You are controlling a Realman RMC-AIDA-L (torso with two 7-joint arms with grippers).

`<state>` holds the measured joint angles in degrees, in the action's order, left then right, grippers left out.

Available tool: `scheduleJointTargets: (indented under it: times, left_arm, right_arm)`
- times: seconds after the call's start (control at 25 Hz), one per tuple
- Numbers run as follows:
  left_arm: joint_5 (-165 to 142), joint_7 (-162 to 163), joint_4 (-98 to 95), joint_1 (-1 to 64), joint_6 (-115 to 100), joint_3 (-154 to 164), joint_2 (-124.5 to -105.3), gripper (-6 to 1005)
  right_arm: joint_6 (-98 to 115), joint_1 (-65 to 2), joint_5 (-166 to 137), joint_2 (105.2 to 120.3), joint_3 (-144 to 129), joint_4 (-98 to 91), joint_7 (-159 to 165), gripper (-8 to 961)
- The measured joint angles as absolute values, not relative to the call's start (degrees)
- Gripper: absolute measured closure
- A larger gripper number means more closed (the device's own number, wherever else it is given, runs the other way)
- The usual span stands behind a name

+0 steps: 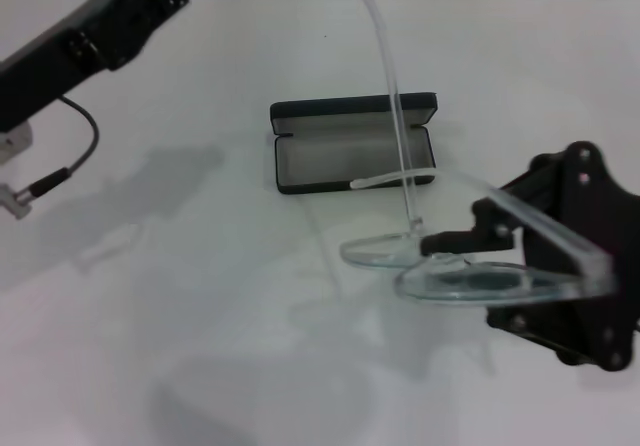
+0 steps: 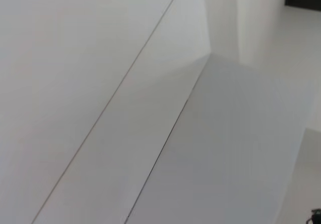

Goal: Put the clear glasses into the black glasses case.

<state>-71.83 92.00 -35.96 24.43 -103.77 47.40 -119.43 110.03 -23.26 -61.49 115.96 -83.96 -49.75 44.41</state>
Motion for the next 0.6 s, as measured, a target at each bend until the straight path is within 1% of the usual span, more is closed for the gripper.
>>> scheduleJointTargets:
  times: [0.36, 0.6]
  left_arm:
    - [-73.4, 88.1, -35.5, 27.0, -103.8, 55.0, -119.61, 916]
    - [-72.8, 85.5, -35.6, 27.5, -104.2, 57.6, -119.7, 916]
  right_arm:
    - [105.7, -27.0, -60.2, 116.18, -89.0, -48.4, 46.1, 844]
    - [102.6, -27.2, -59.7, 116.19, -90.4, -48.2, 46.1, 845]
